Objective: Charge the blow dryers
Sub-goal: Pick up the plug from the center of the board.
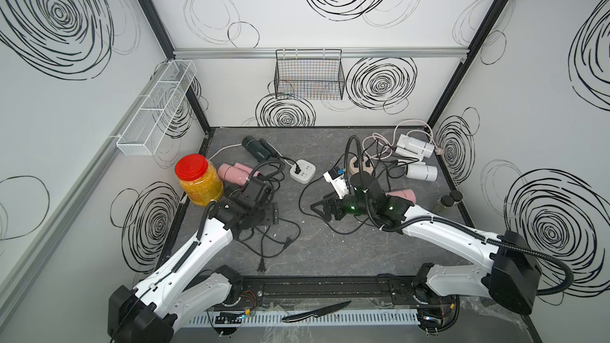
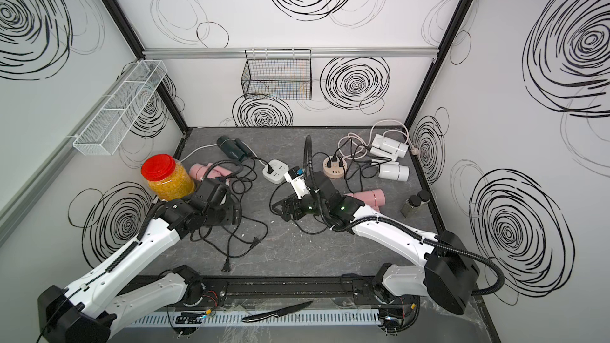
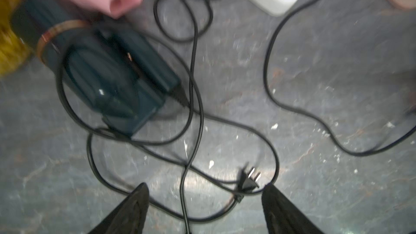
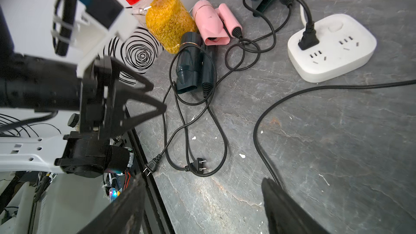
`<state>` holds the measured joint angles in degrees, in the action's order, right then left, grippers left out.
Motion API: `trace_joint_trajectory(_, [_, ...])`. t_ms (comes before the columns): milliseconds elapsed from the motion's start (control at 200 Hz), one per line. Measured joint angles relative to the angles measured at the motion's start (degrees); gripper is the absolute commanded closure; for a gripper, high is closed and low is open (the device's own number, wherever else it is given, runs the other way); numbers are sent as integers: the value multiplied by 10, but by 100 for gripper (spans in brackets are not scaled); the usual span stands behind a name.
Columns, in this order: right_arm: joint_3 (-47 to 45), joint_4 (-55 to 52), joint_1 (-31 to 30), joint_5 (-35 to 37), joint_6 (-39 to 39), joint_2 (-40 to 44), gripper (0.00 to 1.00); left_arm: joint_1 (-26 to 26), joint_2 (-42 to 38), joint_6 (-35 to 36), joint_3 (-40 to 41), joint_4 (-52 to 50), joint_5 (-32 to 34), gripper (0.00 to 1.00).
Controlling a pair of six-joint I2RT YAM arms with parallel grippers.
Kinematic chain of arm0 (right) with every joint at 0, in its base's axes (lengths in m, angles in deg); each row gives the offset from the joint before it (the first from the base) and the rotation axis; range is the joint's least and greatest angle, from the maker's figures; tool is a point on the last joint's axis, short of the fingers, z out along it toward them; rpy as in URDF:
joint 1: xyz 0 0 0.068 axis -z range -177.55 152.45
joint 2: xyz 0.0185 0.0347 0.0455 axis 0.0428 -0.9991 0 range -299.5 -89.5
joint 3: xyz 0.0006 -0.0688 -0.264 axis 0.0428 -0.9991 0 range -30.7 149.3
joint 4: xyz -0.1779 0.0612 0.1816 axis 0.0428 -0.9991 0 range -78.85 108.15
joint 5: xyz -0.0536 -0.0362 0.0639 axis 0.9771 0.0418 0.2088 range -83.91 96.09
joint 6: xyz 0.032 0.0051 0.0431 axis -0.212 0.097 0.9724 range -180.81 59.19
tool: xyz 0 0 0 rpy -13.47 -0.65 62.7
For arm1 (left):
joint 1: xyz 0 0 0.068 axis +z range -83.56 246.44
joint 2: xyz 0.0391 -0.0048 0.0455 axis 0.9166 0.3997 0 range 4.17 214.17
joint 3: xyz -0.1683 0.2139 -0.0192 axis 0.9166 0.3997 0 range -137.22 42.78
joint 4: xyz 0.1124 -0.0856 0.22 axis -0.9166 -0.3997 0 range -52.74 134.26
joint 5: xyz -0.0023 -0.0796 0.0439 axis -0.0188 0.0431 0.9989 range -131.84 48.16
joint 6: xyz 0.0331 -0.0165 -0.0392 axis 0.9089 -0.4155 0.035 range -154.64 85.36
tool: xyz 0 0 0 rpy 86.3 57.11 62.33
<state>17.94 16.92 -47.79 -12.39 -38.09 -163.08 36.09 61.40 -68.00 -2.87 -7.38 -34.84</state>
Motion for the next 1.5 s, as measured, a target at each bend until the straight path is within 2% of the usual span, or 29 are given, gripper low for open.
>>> trace_joint_trajectory(170, [0,1,-2,7,6,-2,16,-59,27,-72,55,-47,-3,29])
trace_joint_trajectory(440, [0,-2,-3,27,8,14,16,-65,77,-107,147,24,-49,49])
trace_joint_trajectory(675, [-12,-3,-3,42,9,33,16,-69,113,-114,149,50,-55,62])
trace_joint_trajectory(876, [-15,-5,-3,47,11,33,16,-73,114,-120,149,57,-53,87])
trace_joint_trajectory(1001, [-15,-5,-3,49,12,33,16,-73,111,-124,149,64,-52,95])
trace_joint_trajectory(1141, [-15,-9,-3,56,14,33,17,-72,96,-121,128,62,-52,96])
trace_joint_trajectory(1306, [-15,-20,3,67,16,33,17,-47,62,-103,36,78,-64,94])
trace_joint_trajectory(1501, [-15,-37,28,80,22,34,17,1,67,-76,-66,163,-114,90])
